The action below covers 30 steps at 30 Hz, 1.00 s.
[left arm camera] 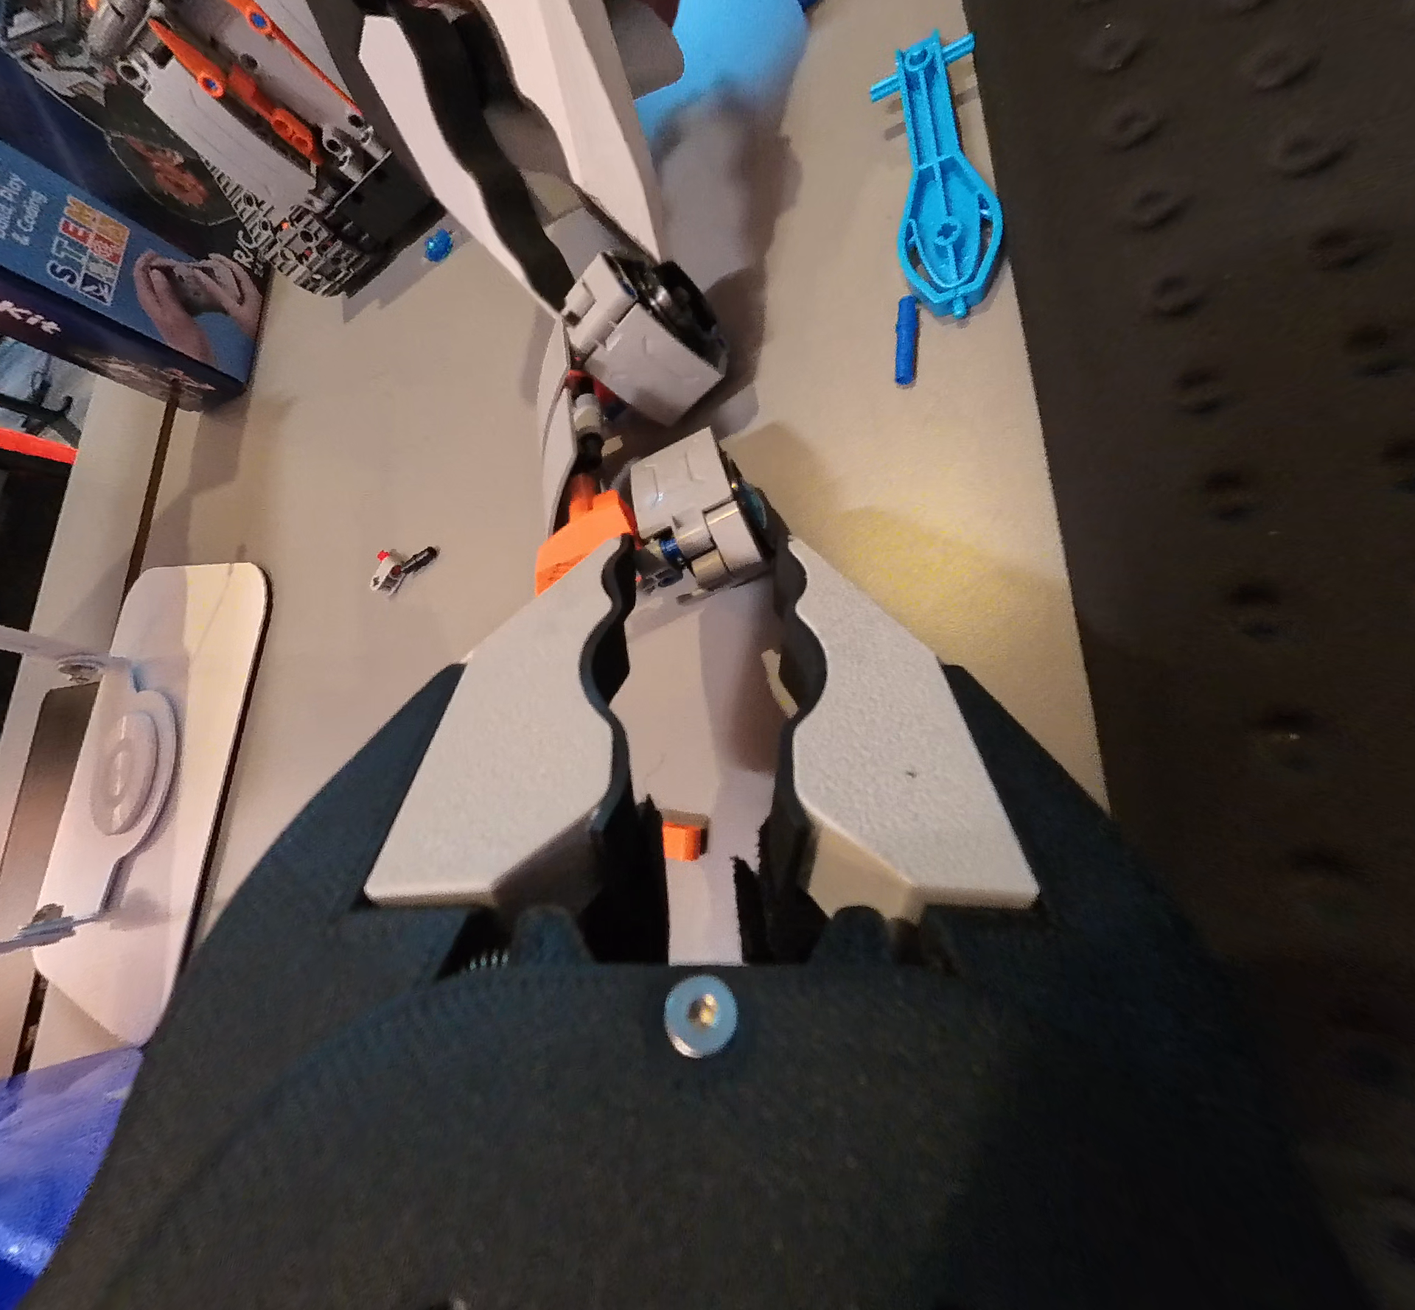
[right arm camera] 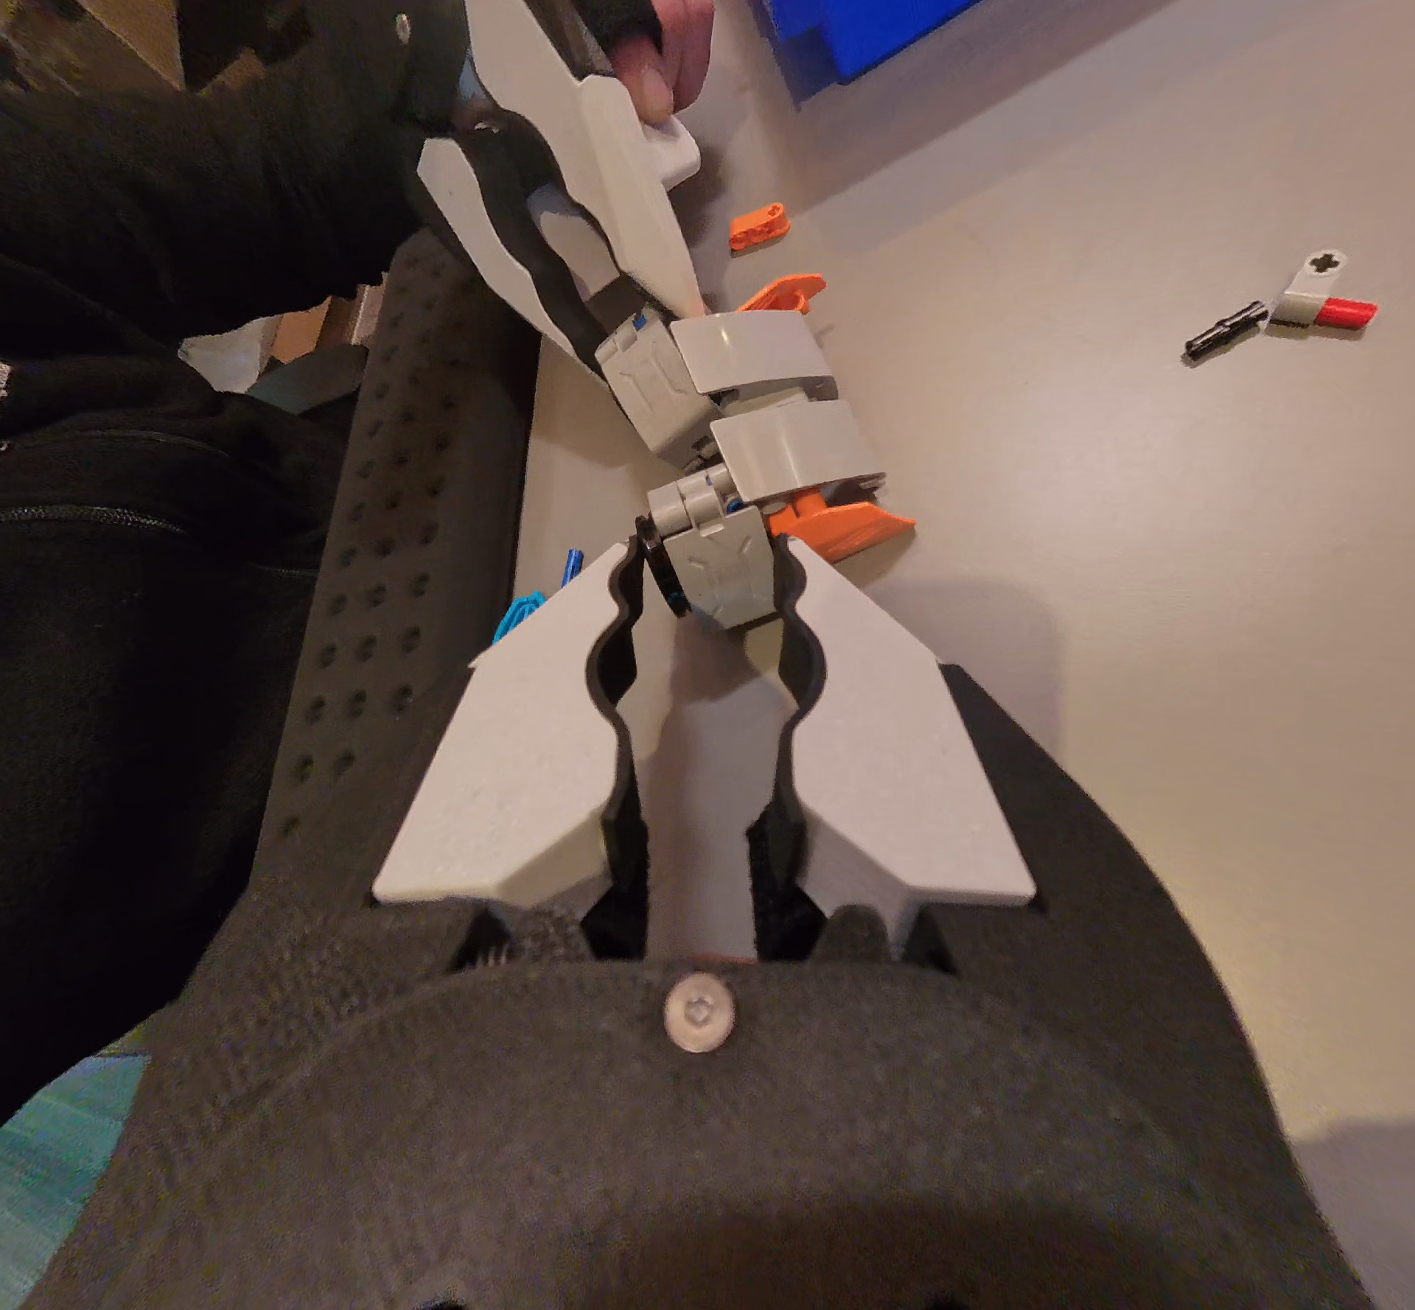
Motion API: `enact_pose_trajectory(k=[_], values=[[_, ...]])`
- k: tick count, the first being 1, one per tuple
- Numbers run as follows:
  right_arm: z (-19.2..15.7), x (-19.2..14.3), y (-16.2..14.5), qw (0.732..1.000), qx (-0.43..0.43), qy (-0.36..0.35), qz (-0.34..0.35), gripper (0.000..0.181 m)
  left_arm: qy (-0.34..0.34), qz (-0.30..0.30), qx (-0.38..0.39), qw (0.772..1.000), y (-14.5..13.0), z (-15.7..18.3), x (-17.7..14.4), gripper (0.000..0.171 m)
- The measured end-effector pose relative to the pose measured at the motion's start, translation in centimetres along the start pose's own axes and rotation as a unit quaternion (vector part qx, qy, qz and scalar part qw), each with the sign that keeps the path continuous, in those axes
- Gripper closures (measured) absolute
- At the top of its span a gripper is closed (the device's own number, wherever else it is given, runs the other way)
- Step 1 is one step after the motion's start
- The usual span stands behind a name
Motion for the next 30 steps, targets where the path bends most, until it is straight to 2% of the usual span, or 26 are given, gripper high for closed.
enact_pose_trajectory(k=[3,7,10,12,14,16,18,20,22,23,28,30], values=[[-0.1,-0.1,-0.2,0.999,-0.029,-0.023,-0.019,0.149,0.0,0.0,0.0,1.0,0.1,0.1,0.0,0.138],[0.1,-0.7,-0.7,0.99,-0.084,-0.09,-0.064,0.15,0.006,-0.007,-0.001,1.0,0.0,0.0,0.1,0.138],[-1.0,-1.8,0.6,0.975,-0.159,-0.145,-0.052,0.145,0.011,-0.01,0.0,1.0,0.0,-0.1,0.0,0.138],[-2.3,-1.8,1.6,0.951,-0.239,-0.187,-0.052,0.143,0.012,-0.01,0.002,1.0,0.1,-0.1,0.1,0.138],[-3.3,-1.0,1.9,0.916,-0.317,-0.232,-0.078,0.141,0.012,-0.01,0.005,1.0,0.2,0.0,0.1,0.138],[-2.9,0.1,1.4,0.878,-0.366,-0.281,-0.13,0.142,0.013,-0.01,0.008,1.0,0.3,0.1,0.1,0.138],[-2.0,1.1,0.7,0.853,-0.389,-0.305,-0.169,0.143,0.012,-0.009,0.01,1.0,0.4,0.1,0.2,0.138],[-1.8,1.5,0.7,0.856,-0.385,-0.304,-0.166,0.14,0.01,-0.008,0.008,1.0,0.5,0.1,0.2,0.138],[-1.8,0.9,0.9,0.872,-0.36,-0.294,-0.155,0.156,0.007,-0.005,0.005,1.0,0.4,0.1,0.2,0.139],[-1.8,0.6,0.8,0.876,-0.353,-0.29,-0.152,0.158,0.008,-0.006,0.005,1.0,0.5,0.1,0.2,0.139],[-1.6,0.4,0.8,0.895,-0.322,-0.275,-0.143,0.159,0.008,-0.006,0.006,1.0,0.6,0.1,0.2,0.139],[-1.5,0.1,0.8,0.911,-0.292,-0.26,-0.132,0.159,0.01,-0.005,0.006,1.0,0.6,0.1,0.3,0.139]])
Point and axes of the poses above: each gripper's, where its closed fingertips meet, x out along the fingers, y out of its top, z = x × y across the jaws, the point moved 2 cm from there along -x, back along the fingers, and after that the axes turned 8 degrees about -z, right-handed, at the moved point
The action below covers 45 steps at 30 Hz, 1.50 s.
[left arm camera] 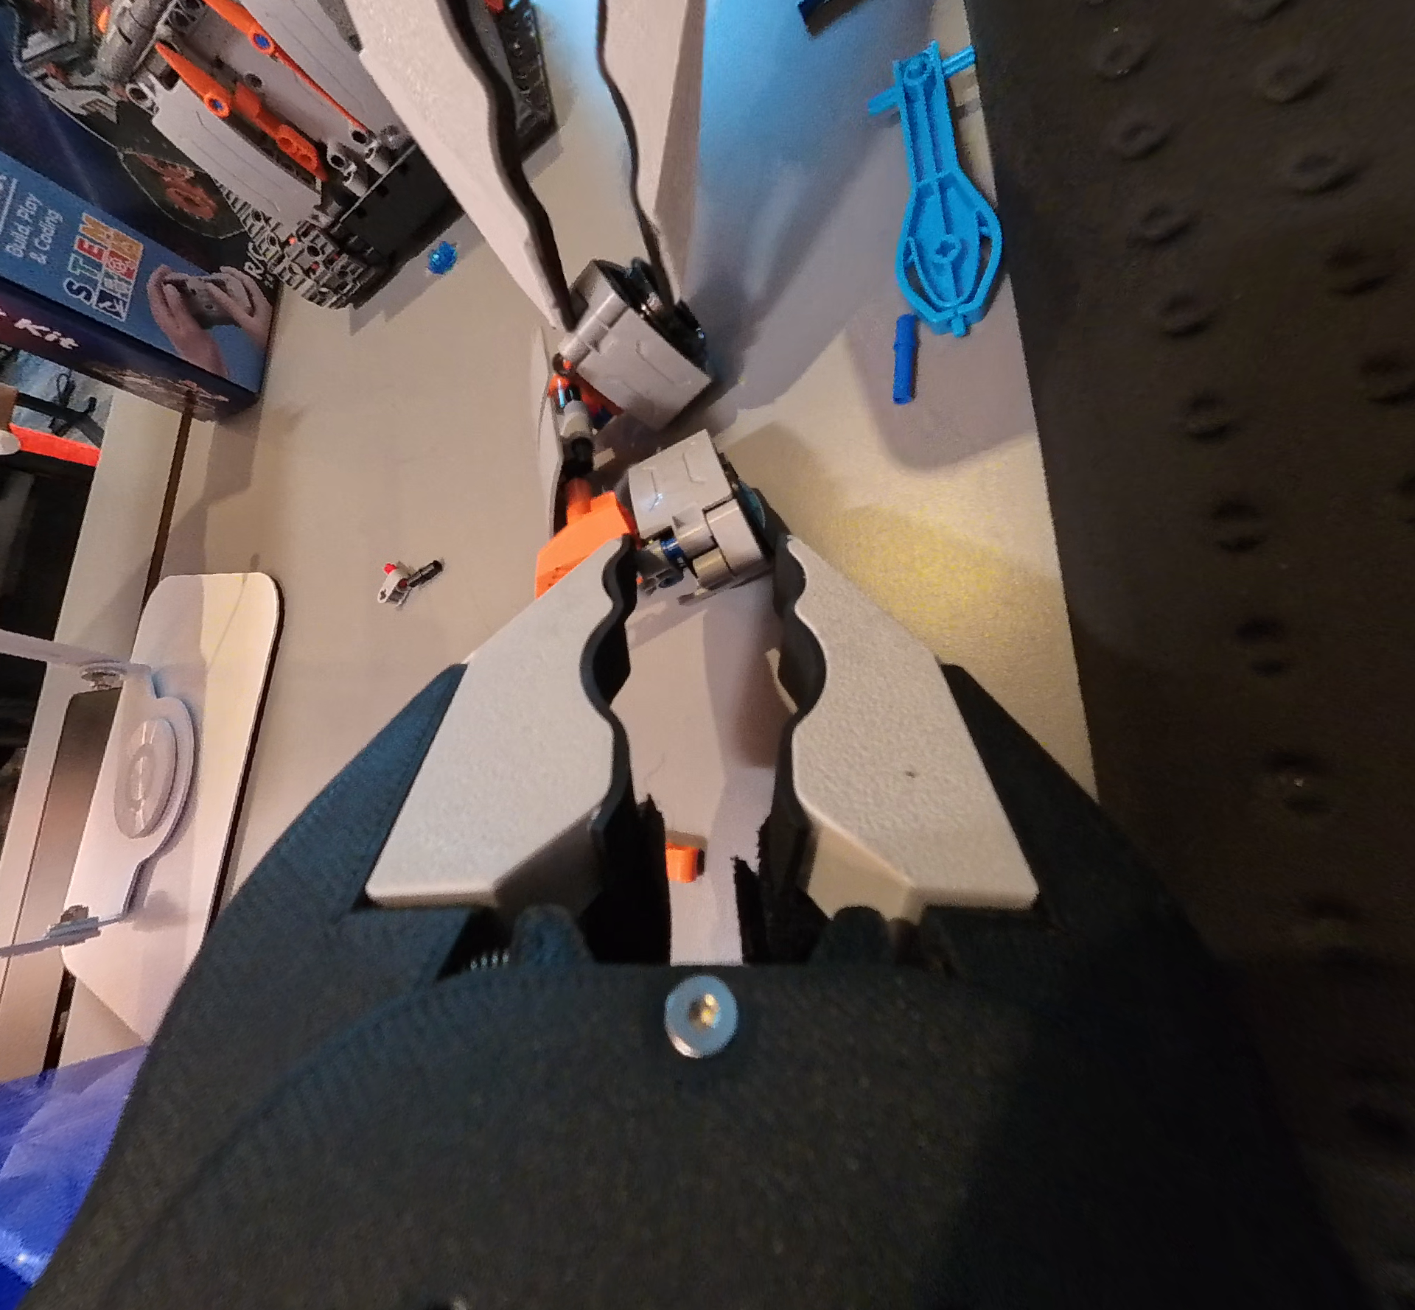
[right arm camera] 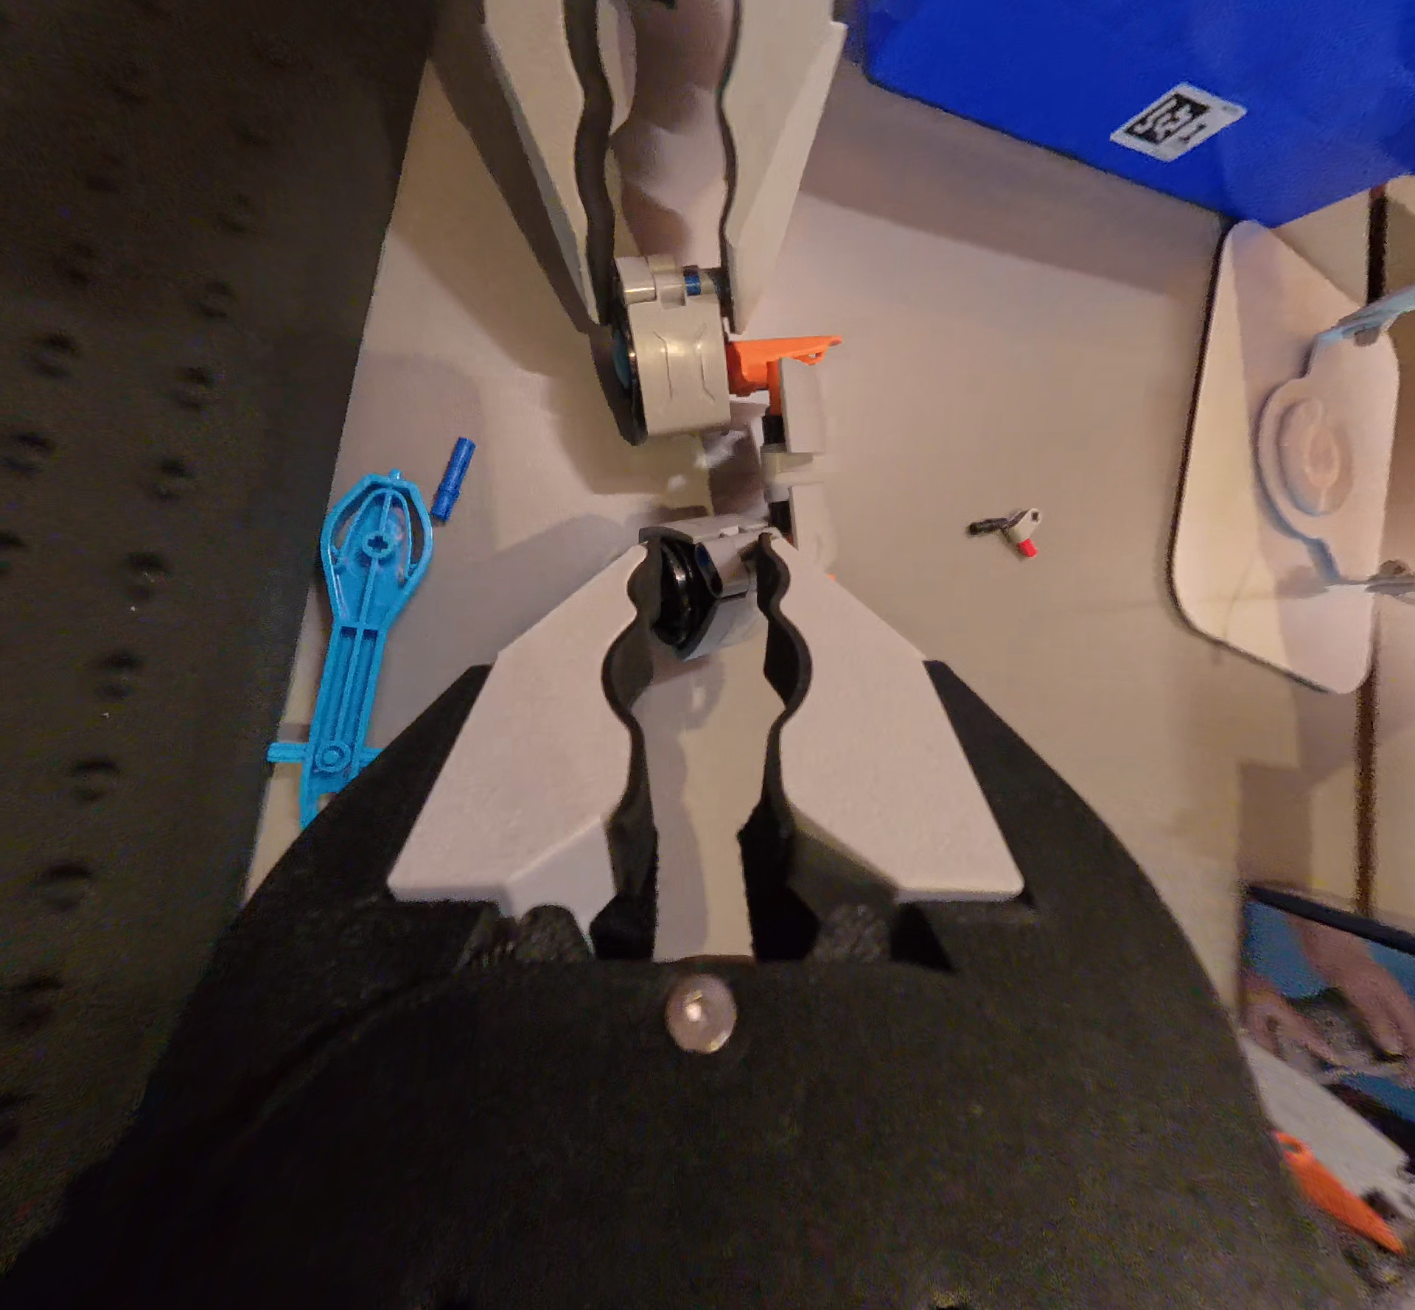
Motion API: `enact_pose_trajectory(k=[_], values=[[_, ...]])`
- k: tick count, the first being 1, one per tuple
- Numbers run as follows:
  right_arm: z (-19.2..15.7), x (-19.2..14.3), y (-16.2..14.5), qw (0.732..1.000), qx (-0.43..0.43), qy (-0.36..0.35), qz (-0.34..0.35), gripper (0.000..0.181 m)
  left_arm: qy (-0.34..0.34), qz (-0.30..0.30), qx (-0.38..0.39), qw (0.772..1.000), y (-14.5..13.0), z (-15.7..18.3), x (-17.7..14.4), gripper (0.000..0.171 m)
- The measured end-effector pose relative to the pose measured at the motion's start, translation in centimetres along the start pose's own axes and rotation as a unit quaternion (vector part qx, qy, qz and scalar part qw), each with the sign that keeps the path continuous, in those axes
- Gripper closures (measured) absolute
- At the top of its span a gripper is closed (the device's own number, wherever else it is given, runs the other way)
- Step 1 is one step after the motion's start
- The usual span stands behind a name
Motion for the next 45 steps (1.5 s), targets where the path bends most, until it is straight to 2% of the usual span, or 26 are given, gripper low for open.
enact_pose_trajectory(k=[4,7,17,29,35,41,45], values=[[0.4,-0.3,-0.4,0.996,0.07,0.043,0.028,0.16,0.005,0.002,-0.002,1.0,0.1,-0.1,0.0,0.138],[0.6,-0.5,-0.8,0.993,0.096,0.059,0.045,0.168,0.006,0.006,-0.003,1.0,0.2,-0.2,0.0,0.139],[0.5,-0.3,-0.4,0.996,0.069,0.039,0.043,0.168,0.003,0.008,-0.011,1.0,0.0,-0.3,0.2,0.139],[0.6,-0.6,-1.2,0.993,0.093,0.063,0.047,0.168,0.002,0.014,-0.016,1.0,0.2,-0.4,0.2,0.14],[0.5,-0.3,-0.4,0.996,0.071,0.045,0.04,0.168,-0.002,0.01,-0.019,1.0,0.0,-0.5,0.2,0.14],[0.0,0.8,0.9,1.0,0.02,0.024,0.001,0.171,-0.019,0.007,-0.031,0.999,-0.3,-0.5,0.3,0.14],[0.0,1.3,1.2,0.999,0.023,0.029,-0.001,0.171,-0.025,0.009,-0.039,0.999,-0.4,-0.5,0.3,0.14]])
Point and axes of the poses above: each gripper's, where its closed fingertips meet, x out along the fingers, y out of its top, z = x × y across the jaws, the point moved 2 cm from there along -x, back along the fingers, and after that the axes turned 8 degrees about -z, right-handed, at the moved point
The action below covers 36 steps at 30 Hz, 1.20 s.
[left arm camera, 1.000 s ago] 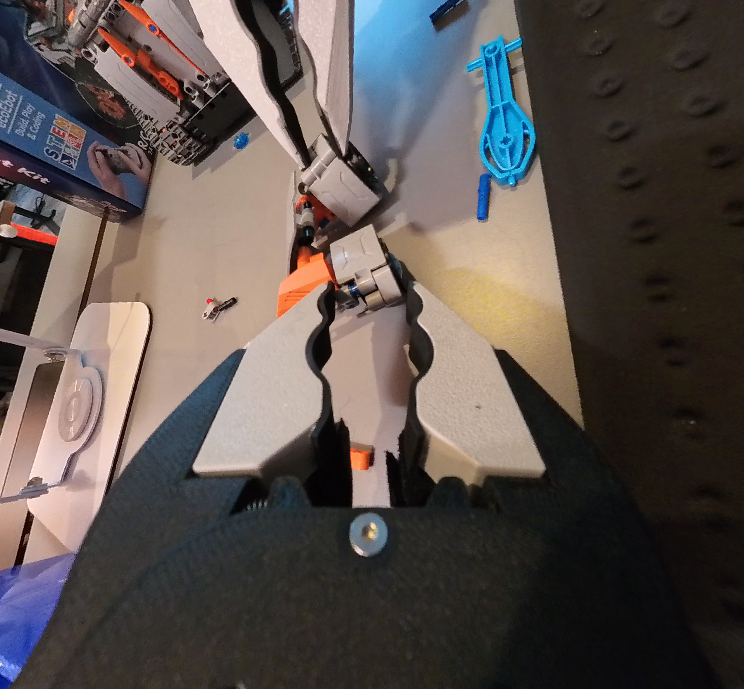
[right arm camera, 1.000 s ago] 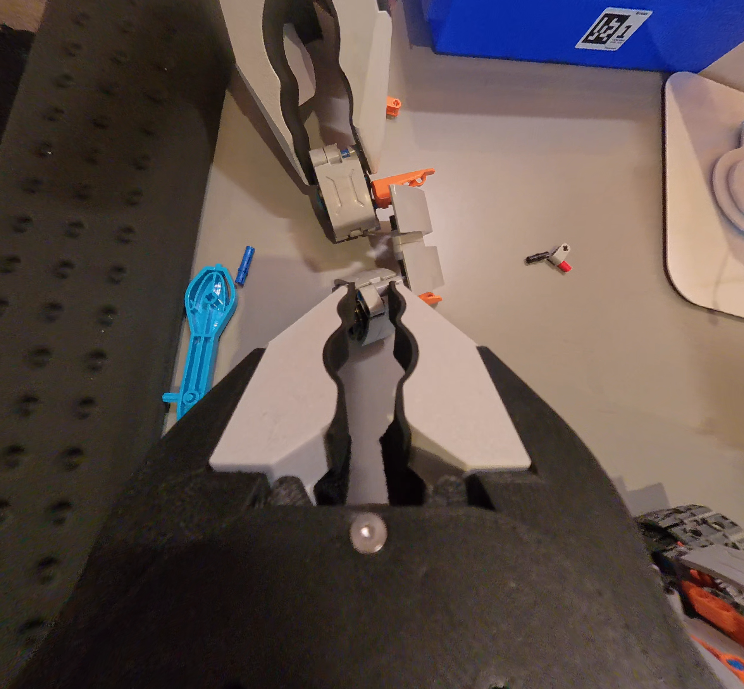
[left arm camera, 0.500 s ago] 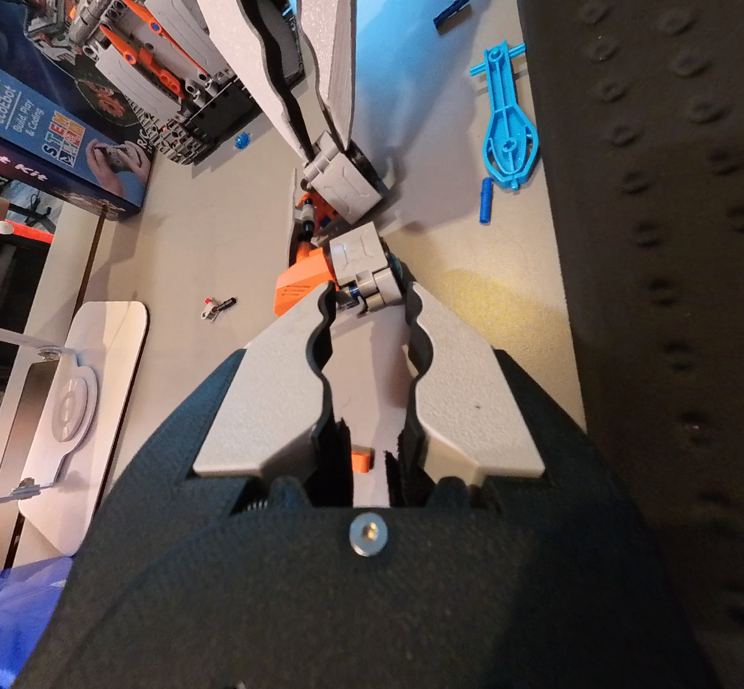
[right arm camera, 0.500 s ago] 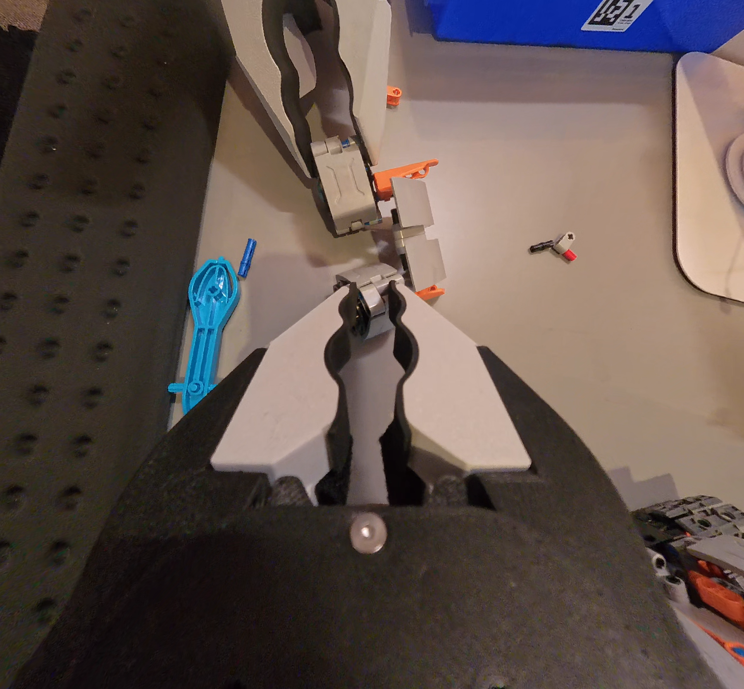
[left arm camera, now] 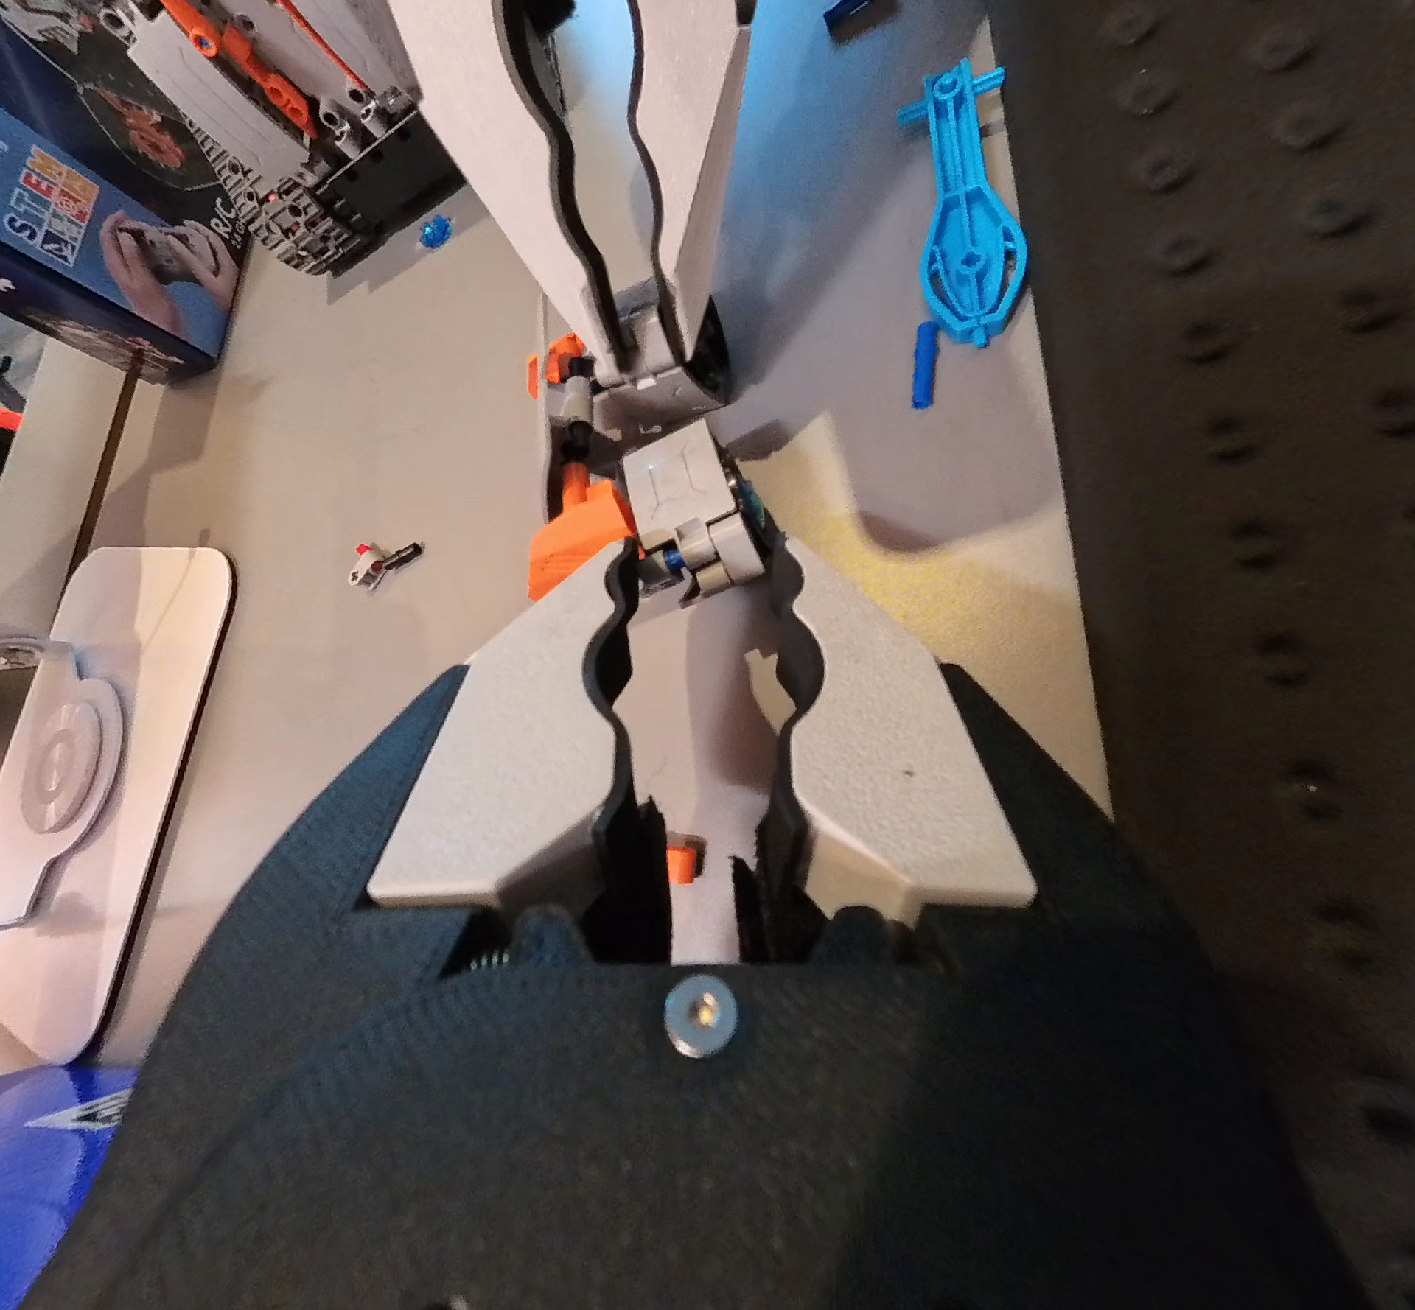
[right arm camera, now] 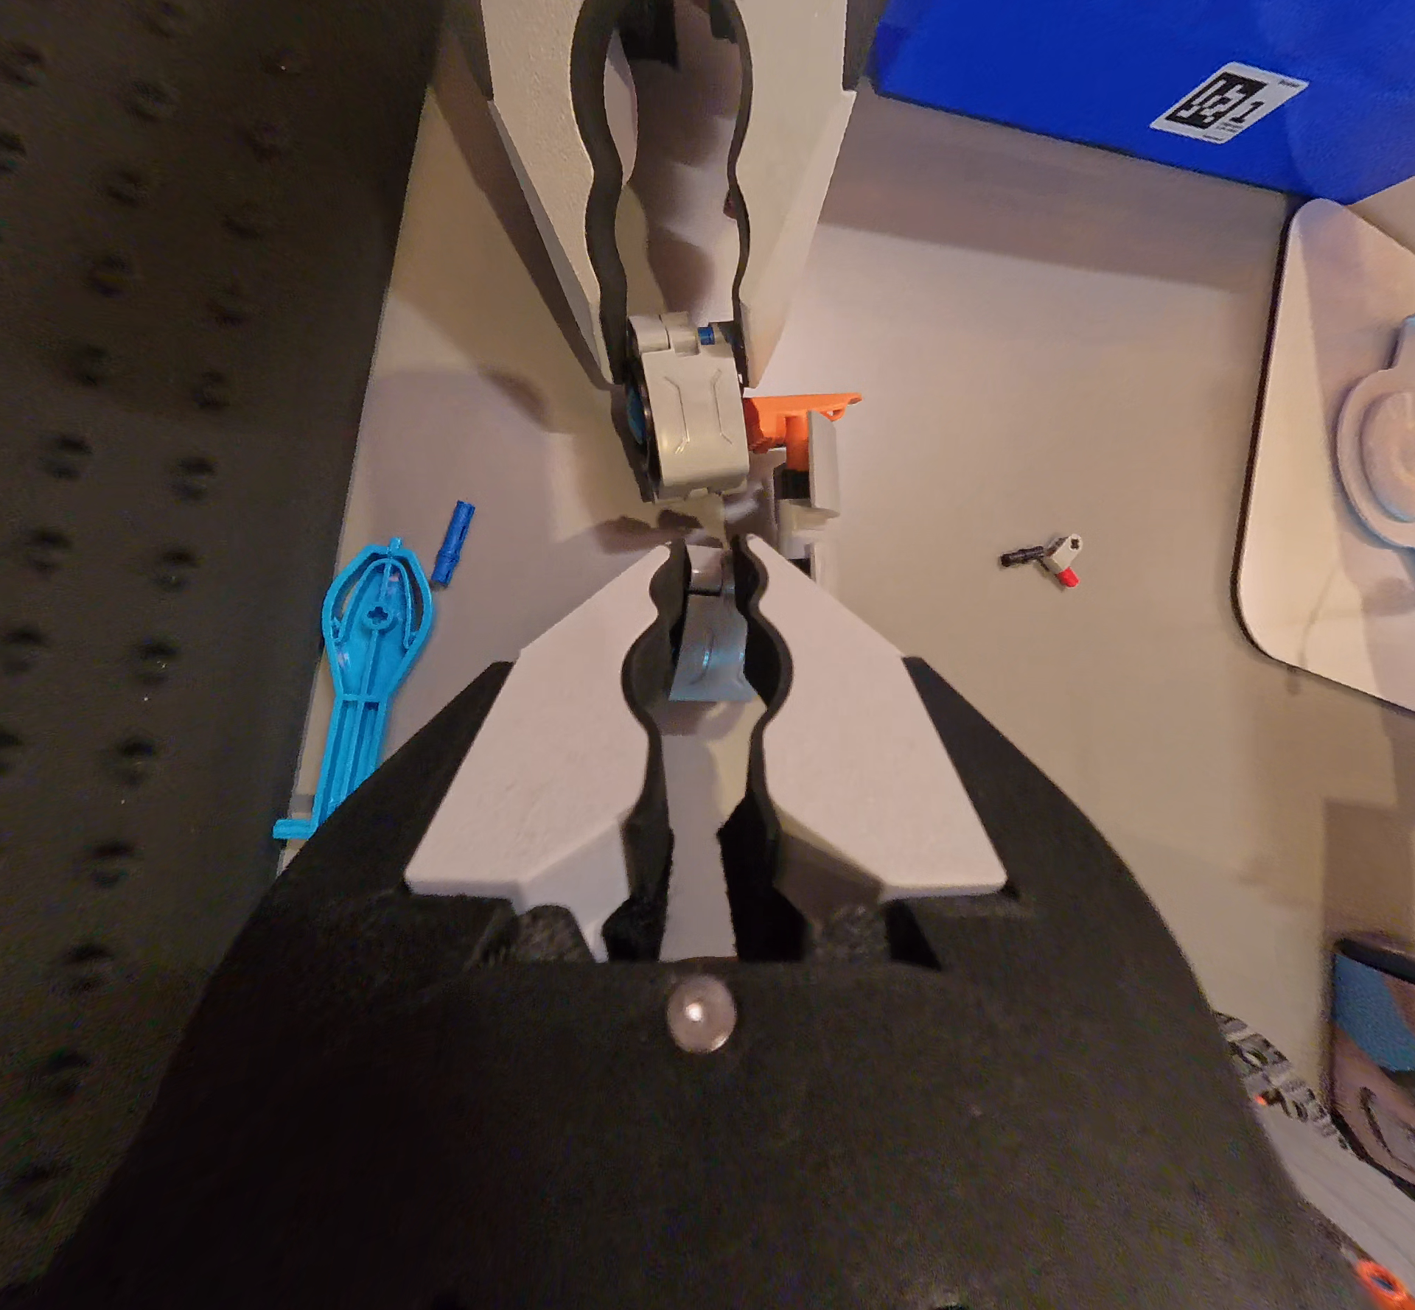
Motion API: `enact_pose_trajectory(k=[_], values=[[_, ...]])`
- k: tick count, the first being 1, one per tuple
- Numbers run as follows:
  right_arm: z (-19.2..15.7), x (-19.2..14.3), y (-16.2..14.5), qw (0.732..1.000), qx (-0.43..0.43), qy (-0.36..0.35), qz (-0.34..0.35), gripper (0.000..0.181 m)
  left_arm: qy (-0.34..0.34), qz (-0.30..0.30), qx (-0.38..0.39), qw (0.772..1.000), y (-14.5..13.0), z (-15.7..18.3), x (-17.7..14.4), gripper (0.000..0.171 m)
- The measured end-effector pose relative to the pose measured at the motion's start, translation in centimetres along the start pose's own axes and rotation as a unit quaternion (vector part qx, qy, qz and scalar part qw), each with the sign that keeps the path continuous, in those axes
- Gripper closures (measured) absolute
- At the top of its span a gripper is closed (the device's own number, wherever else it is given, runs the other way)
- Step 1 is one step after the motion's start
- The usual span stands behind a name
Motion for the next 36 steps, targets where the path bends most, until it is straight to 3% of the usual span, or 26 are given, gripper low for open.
enact_pose_trajectory(k=[9,14,17,20,24,26,28,31,33,36], values=[[-1.0,1.5,-0.1,1.0,-0.008,0.025,-0.004,0.181,-0.008,0.007,-0.009,1.0,0.2,0.0,0.2,0.14],[0.5,-1.6,-0.8,0.999,0.048,-0.002,0.025,0.15,0.006,0.009,-0.024,1.0,0.2,-0.5,-0.1,0.14],[1.6,-1.3,-2.5,0.997,0.064,-0.052,-0.004,0.12,0.021,0.011,-0.086,0.996,0.3,-1.8,-0.1,0.14],[2.5,-0.6,-2.8,0.992,0.071,-0.105,-0.012,0.105,-0.006,0.044,-0.172,0.984,0.9,-2.3,0.1,0.14],[4.3,0.3,-3.1,0.98,0.117,-0.157,-0.023,0.119,-0.045,0.099,-0.273,0.956,2.0,-3.5,0.1,0.139],[4.9,0.5,-3.4,0.976,0.136,-0.168,-0.014,0.136,-0.059,0.111,-0.302,0.945,2.0,-3.9,0.0,0.14],[5.1,0.6,-3.4,0.976,0.146,-0.162,-0.007,0.136,-0.067,0.128,-0.324,0.935,1.9,-4.3,-0.2,0.14],[5.4,0.0,-3.2,0.976,0.169,-0.14,0.006,0.136,-0.02,0.144,-0.3,0.943,2.0,-5.2,-1.1,0.13],[5.4,-0.5,-3.2,0.974,0.196,-0.107,0.027,0.137,0.045,0.125,-0.216,0.967,2.2,-5.4,-1.8,0.114],[5.1,-1.0,-3.2,0.97,0.229,-0.059,0.049,0.137,0.128,0.067,-0.087,0.986,2.9,-4.6,-1.6,0.093]])
Point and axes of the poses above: each gripper's, where its closed fingertips meet, x out along the fingers, y out of its top, z = x × y across the jaws, the point moved 2 cm from there along -x, back along the fingers, and after that the axes turned 8 degrees about -z, right-handed, at the moved point
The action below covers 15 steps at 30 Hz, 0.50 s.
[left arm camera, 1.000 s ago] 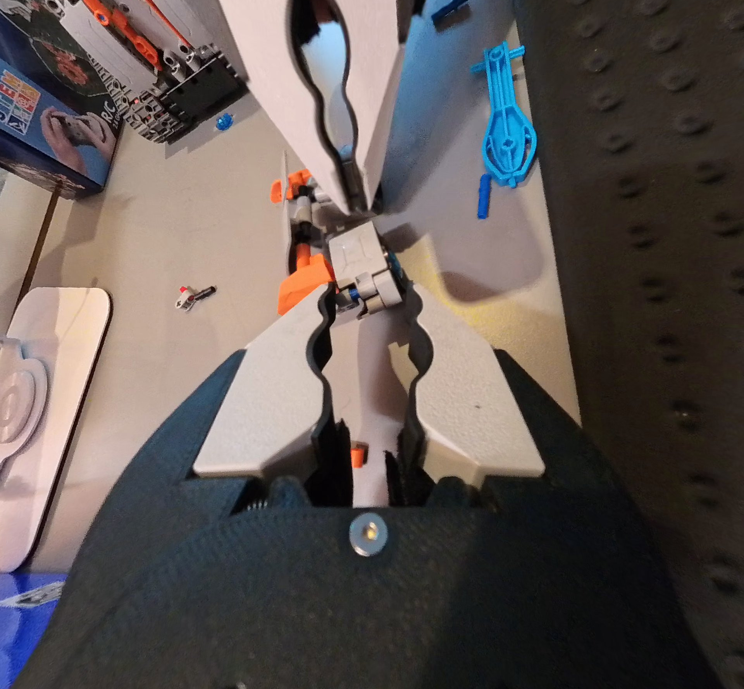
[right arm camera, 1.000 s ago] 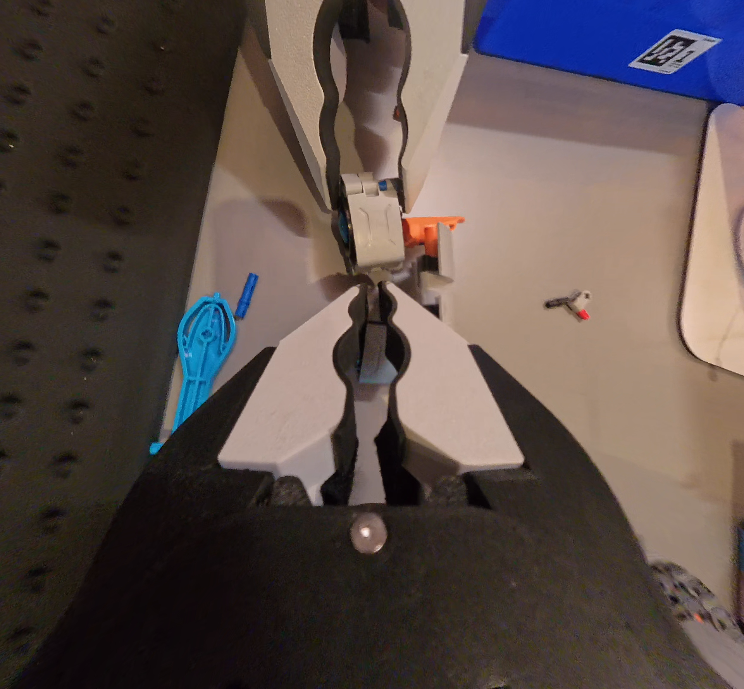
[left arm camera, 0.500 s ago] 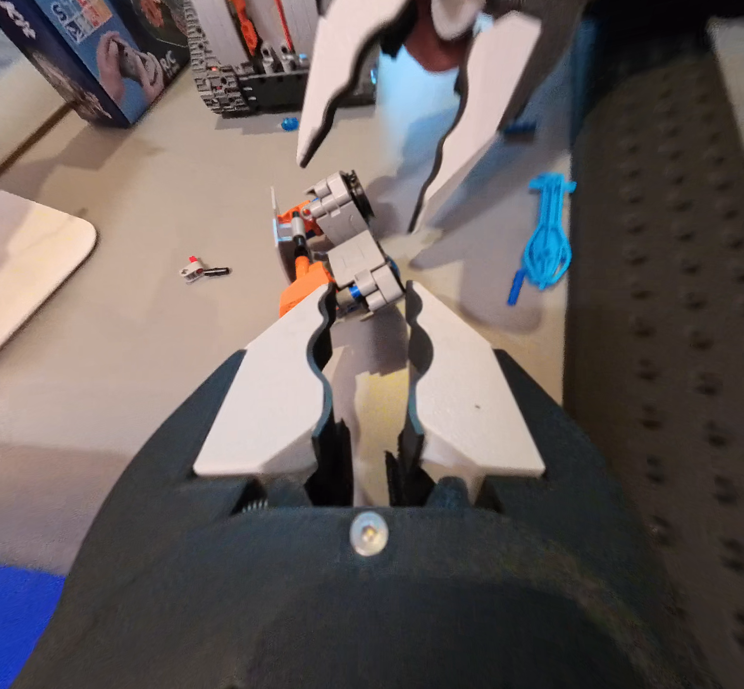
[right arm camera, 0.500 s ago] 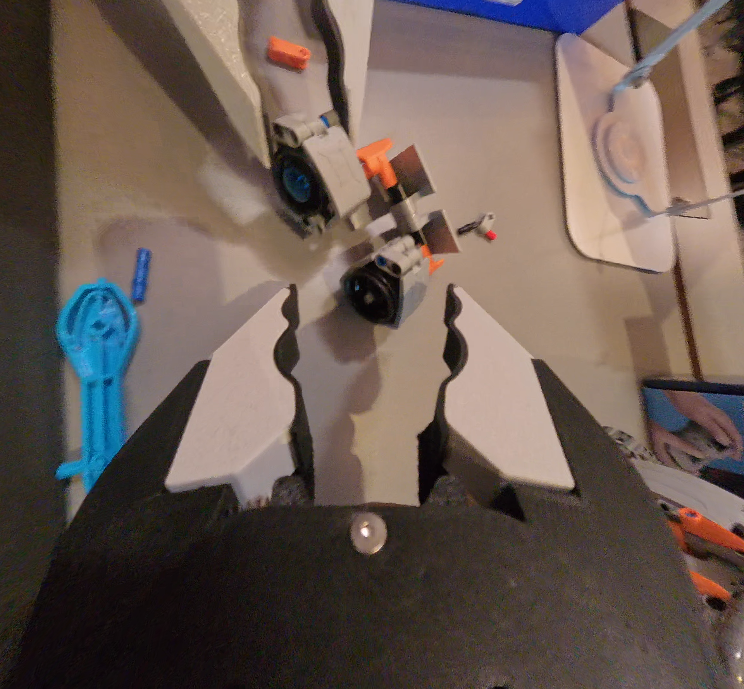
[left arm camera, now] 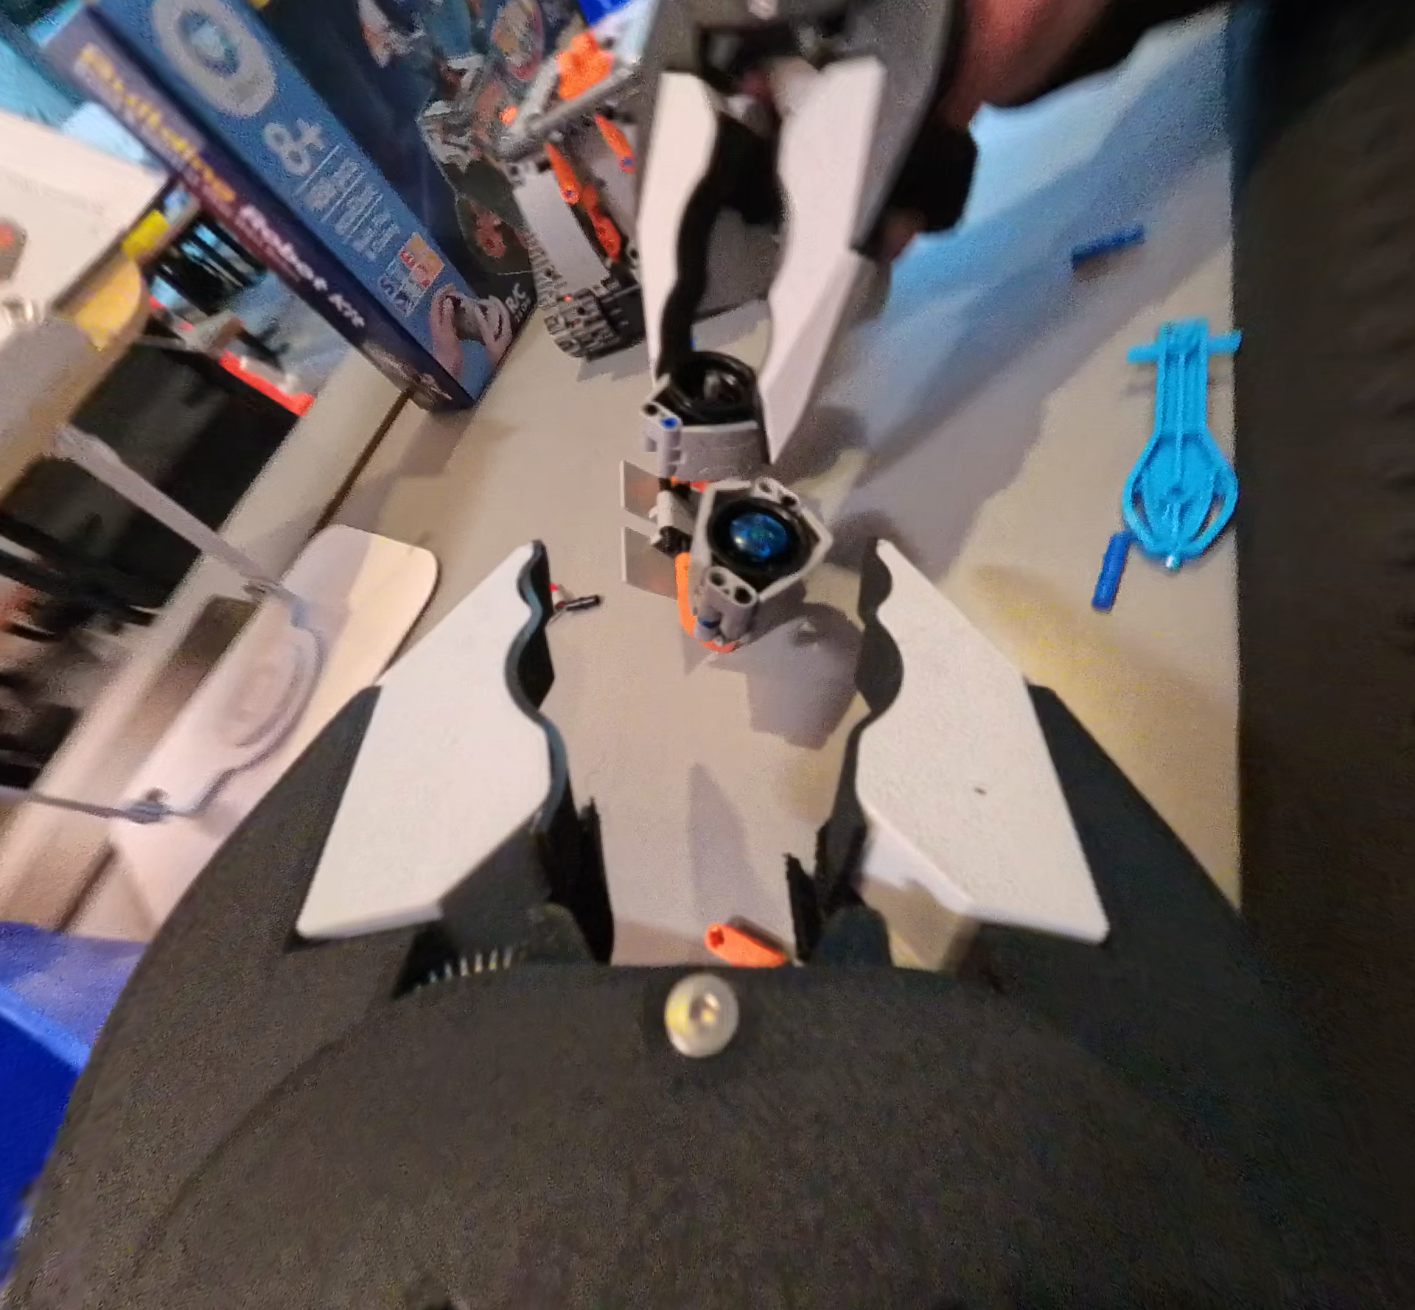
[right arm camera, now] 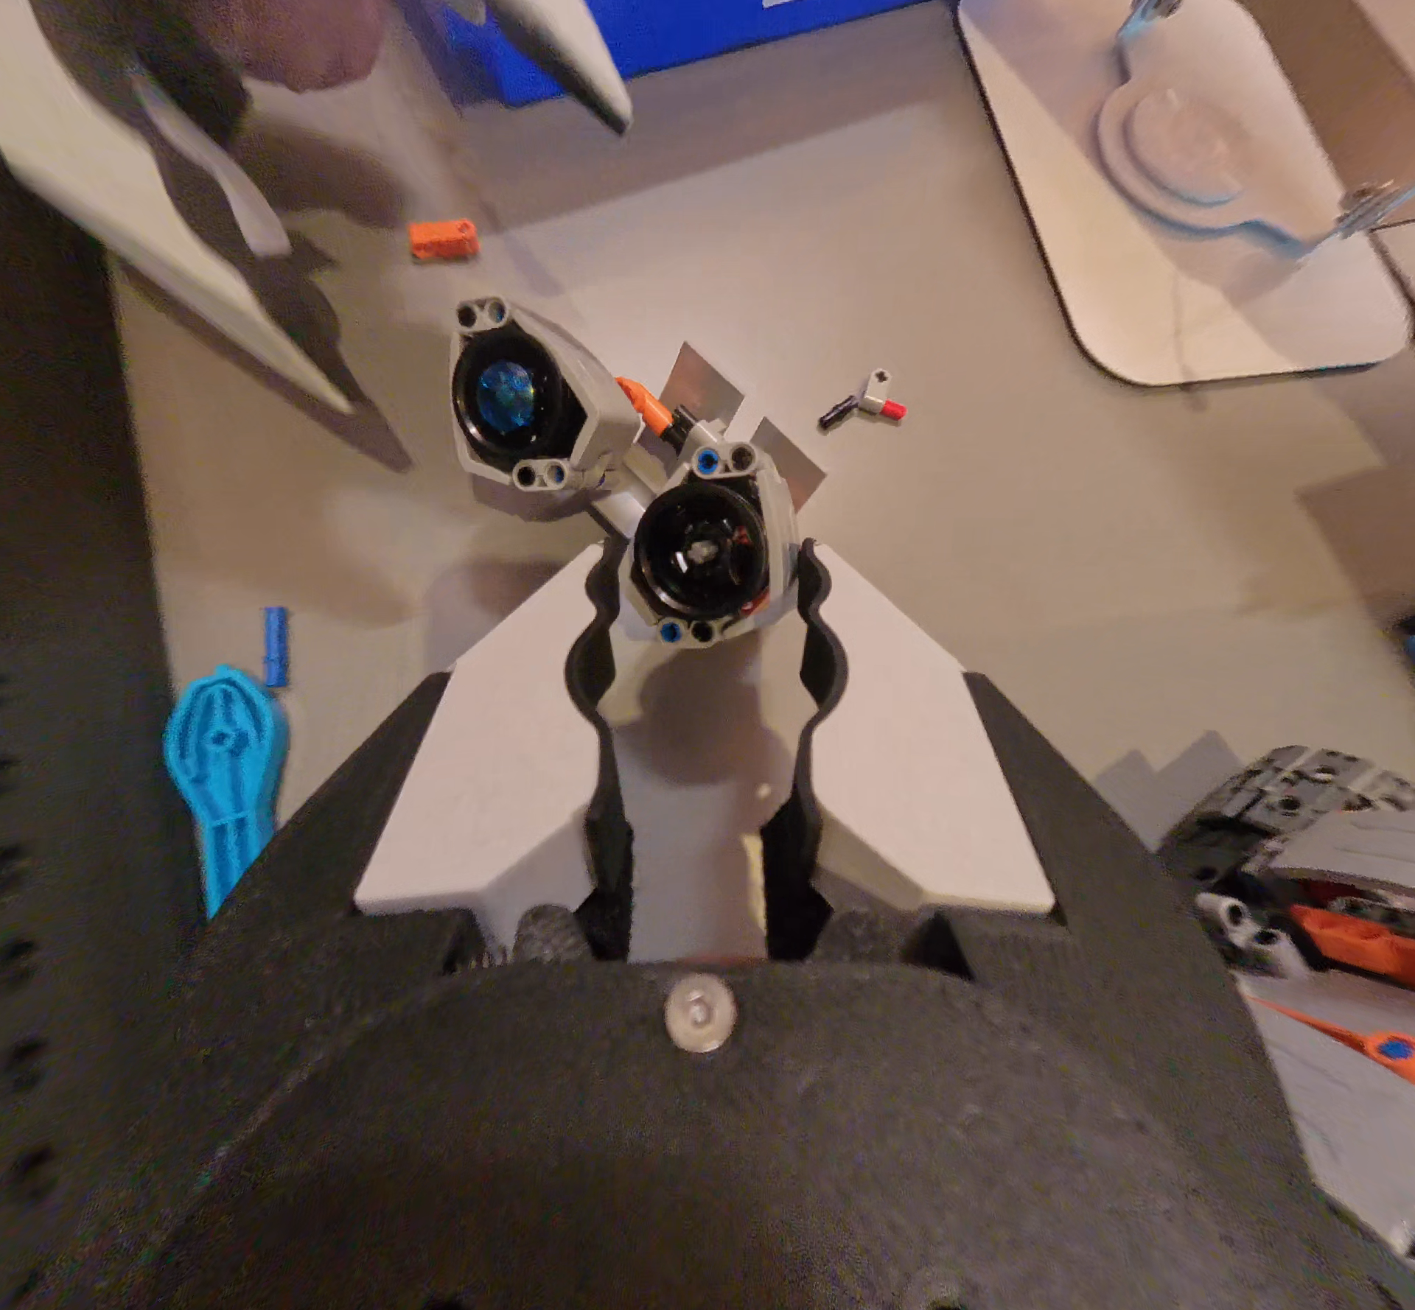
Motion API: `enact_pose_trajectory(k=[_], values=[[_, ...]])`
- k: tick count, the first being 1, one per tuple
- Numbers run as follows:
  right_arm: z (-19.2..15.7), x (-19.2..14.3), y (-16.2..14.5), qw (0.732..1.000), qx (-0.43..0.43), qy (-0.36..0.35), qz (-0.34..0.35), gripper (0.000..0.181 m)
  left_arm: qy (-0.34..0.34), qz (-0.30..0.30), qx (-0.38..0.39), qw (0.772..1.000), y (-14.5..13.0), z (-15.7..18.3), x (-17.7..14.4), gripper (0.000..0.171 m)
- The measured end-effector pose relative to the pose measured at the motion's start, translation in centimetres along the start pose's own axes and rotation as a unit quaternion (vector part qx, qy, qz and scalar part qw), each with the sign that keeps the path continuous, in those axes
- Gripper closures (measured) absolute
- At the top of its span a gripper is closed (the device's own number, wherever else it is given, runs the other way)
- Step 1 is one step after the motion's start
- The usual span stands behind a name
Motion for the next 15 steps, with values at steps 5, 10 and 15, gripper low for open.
enact_pose_trajectory(k=[5,10,15], values=[[-0.4,-0.3,0.1,0.999,0.026,0.026,0.004,0.137,0.001,-0.054,0.065,0.996,-1.1,2.0,2.0,0.096],[-0.8,-0.4,0.4,0.999,0.035,0.04,0.011,0.137,-0.015,-0.061,0.04,0.997,-1.3,2.1,2.5,0.132],[-2.2,-0.4,0.4,0.996,-0.082,0.032,-0.015,0.137,-0.029,-0.066,0.028,0.997,-1.7,1.4,2.1,0.133]])
Point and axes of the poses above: each gripper's, where its closed fingertips meet, x out along the fingers, y out of its top, z = x × y across the jaws, the point moved 2 cm from there along -x, back along the fingers, and after that the axes turned 8 degrees about -z, right-handed, at the moved point
